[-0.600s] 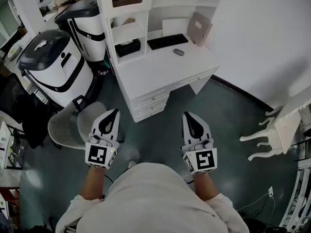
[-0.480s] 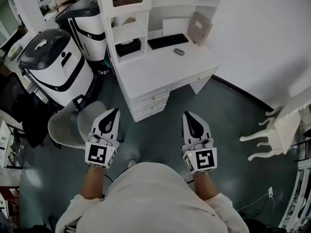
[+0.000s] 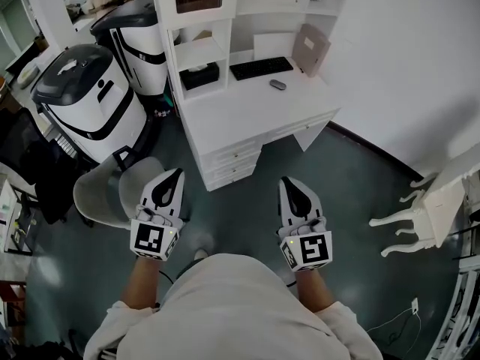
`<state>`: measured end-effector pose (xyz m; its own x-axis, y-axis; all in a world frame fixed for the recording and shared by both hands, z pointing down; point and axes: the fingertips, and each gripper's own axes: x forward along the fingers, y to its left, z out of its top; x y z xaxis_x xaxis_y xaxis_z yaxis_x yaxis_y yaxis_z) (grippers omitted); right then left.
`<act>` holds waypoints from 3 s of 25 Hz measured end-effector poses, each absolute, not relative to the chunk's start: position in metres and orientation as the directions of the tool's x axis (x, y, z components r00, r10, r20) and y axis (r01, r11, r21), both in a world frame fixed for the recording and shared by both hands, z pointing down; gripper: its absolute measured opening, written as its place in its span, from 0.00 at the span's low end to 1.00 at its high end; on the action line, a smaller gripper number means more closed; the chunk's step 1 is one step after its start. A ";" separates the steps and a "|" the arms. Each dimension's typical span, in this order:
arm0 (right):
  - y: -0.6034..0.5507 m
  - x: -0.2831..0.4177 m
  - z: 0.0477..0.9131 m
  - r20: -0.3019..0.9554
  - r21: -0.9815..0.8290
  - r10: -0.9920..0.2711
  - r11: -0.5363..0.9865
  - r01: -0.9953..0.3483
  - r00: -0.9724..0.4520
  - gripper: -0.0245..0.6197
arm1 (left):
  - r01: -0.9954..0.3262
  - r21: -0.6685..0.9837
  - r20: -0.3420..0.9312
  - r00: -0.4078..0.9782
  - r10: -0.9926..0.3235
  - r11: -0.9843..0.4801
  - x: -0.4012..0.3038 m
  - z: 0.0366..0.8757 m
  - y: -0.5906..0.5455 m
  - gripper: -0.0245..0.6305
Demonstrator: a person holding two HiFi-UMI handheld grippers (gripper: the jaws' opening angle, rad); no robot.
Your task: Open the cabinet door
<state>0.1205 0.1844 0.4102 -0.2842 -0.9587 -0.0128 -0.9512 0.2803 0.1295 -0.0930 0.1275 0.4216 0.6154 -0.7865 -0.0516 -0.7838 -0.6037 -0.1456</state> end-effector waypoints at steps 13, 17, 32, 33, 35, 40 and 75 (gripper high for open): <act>0.187 0.144 0.432 0.019 0.121 -0.928 0.371 -0.921 -0.372 0.04 | -0.826 -0.139 -0.051 0.556 -0.829 -0.546 -0.065 0.433 0.146 0.04; 0.168 0.145 0.430 0.018 0.132 -0.929 0.368 -0.920 -0.369 0.04 | -0.828 -0.135 -0.066 0.556 -0.829 -0.545 -0.065 0.433 0.126 0.04; 0.021 0.132 0.426 0.010 0.153 -0.951 0.306 -0.940 -0.308 0.05 | -0.813 -0.112 -0.086 0.581 -0.809 -0.572 -0.090 0.437 -0.034 0.04; 0.007 0.129 0.426 0.010 0.155 -0.952 0.304 -0.940 -0.306 0.04 | -0.812 -0.110 -0.086 0.583 -0.808 -0.574 -0.092 0.438 -0.048 0.04; -0.021 0.124 0.428 0.016 0.158 -0.954 0.299 -0.941 -0.300 0.04 | -0.809 -0.107 -0.083 0.587 -0.805 -0.578 -0.097 0.440 -0.075 0.04; -0.087 0.108 0.424 0.020 0.160 -0.962 0.271 -0.949 -0.271 0.05 | -0.794 -0.102 -0.075 0.607 -0.791 -0.599 -0.114 0.440 -0.141 0.04; -0.310 0.128 0.337 -0.107 0.328 -0.907 0.354 -0.876 -0.407 0.10 | -0.883 -0.097 -0.075 0.466 -0.882 -0.458 -0.115 0.432 -0.247 0.04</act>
